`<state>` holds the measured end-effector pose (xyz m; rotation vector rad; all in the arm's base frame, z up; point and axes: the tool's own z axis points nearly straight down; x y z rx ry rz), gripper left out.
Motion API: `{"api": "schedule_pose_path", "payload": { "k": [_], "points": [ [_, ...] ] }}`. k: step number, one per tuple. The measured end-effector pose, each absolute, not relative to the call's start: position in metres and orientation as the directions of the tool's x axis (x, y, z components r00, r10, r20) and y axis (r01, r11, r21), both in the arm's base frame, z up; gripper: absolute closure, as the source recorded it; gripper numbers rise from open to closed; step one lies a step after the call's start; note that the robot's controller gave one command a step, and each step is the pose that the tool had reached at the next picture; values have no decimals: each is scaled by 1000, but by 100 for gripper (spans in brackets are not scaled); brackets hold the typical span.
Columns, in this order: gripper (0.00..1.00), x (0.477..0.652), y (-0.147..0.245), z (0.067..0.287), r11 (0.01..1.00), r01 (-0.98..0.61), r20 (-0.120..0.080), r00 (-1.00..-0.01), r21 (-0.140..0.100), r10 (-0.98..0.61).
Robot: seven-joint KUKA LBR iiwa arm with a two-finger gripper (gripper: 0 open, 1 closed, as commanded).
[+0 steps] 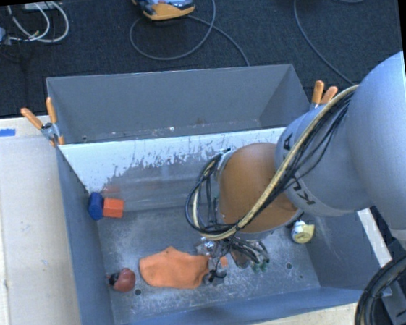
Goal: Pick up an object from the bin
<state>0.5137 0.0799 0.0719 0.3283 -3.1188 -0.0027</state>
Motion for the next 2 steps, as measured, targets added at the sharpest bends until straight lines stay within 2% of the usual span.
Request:
{"api": "schedule_pose_path", "payload": {
  "k": [2],
  "points": [
    [100,514,80,72,978,-208,5,-978,2,-208]
  ]
}}
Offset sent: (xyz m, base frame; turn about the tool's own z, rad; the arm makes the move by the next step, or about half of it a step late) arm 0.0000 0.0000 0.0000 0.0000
